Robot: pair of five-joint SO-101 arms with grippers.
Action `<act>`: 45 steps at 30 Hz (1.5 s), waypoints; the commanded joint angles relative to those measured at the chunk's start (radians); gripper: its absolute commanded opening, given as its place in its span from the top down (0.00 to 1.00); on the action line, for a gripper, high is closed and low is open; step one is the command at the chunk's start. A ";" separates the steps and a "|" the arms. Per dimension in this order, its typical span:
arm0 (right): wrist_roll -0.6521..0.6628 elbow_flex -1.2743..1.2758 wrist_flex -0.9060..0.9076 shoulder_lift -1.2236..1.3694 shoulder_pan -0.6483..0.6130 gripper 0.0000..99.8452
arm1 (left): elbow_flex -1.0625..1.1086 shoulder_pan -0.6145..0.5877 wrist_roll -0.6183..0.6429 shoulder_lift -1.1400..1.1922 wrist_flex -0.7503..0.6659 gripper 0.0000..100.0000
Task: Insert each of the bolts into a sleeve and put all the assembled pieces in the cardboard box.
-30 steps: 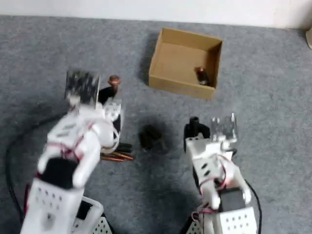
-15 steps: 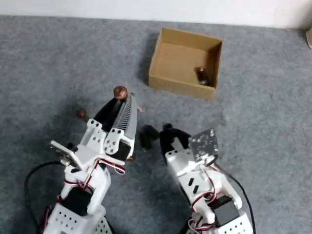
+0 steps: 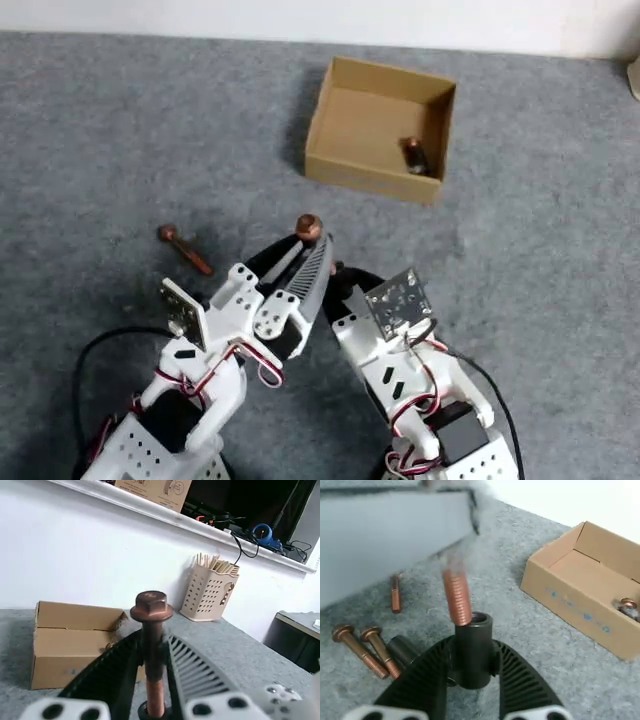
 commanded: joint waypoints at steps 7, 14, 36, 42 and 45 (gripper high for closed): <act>0.015 -0.012 0.035 -0.012 0.004 1.00 | -0.008 0.013 0.003 -0.008 0.003 1.00; 0.020 -0.016 0.082 -0.012 0.008 1.00 | 0.007 0.013 0.017 -0.002 0.011 1.00; 0.020 -0.050 0.079 -0.012 -0.036 1.00 | -0.010 0.012 0.150 -0.001 0.089 1.00; 0.017 -0.082 0.085 -0.012 -0.084 1.00 | -0.013 0.013 0.152 -0.002 0.109 1.00; 0.020 -0.088 0.085 -0.012 -0.084 1.00 | -0.012 0.021 0.153 0.001 0.109 1.00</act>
